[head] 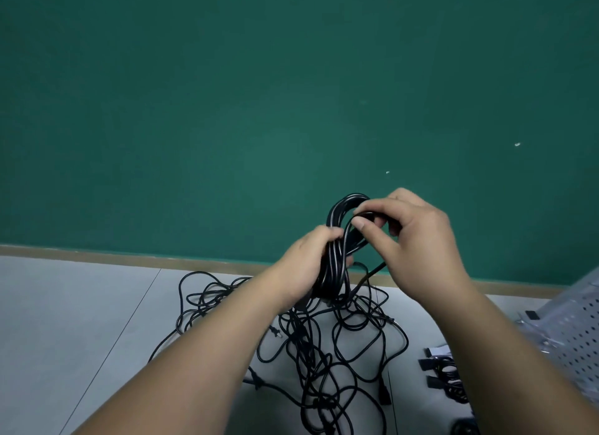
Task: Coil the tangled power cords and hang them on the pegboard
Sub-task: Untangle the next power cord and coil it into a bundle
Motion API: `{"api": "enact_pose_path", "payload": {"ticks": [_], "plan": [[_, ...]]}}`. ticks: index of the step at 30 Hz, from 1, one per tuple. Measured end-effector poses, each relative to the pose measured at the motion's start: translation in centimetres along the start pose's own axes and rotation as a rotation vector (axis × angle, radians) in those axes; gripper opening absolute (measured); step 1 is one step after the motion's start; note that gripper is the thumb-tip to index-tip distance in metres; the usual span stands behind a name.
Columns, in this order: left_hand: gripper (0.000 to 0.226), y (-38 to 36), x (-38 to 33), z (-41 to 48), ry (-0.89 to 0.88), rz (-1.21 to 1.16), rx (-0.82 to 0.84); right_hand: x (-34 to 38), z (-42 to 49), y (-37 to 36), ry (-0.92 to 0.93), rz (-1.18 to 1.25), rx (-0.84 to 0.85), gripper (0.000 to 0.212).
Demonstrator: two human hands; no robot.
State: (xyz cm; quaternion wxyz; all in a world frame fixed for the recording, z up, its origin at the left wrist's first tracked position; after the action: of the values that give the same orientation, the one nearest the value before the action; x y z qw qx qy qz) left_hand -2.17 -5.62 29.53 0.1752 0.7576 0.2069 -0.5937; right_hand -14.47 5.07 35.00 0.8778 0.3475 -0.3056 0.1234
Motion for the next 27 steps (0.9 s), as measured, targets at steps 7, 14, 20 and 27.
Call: {"api": "enact_pose_path", "payload": {"ticks": [7,14,20,27], "plan": [[0.016,-1.8,-1.6,-0.6,-0.211,0.224,0.106,0.2,-0.4,0.3,-0.023,-0.058,-0.153,0.021],[0.014,-0.6,-0.7,0.1,-0.137,-0.100,0.024,-3.2,-1.3,-1.8,-0.482,0.351,-0.001,0.037],[0.015,1.1,-1.5,0.2,-0.192,-0.327,-0.125,-3.8,-3.3,-4.0,-0.598,0.562,0.583,0.035],[0.011,2.1,-1.5,0.4,-0.316,0.132,-0.234,1.5,1.3,3.4,-0.388,0.507,-0.033,0.031]]}}
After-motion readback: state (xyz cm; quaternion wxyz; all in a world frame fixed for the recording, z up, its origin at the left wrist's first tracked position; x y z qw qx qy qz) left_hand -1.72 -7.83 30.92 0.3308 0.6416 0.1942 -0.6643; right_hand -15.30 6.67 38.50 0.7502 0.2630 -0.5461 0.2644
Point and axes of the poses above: each hand's wrist, its own z-axis towards the middle knuckle, its own y-axis out of the back of the hand, x = y × z, the point moved 5 cm from there along z, towards the middle knuckle, and after that the axes turned 3 degrees about z, right-handed, at the moved point
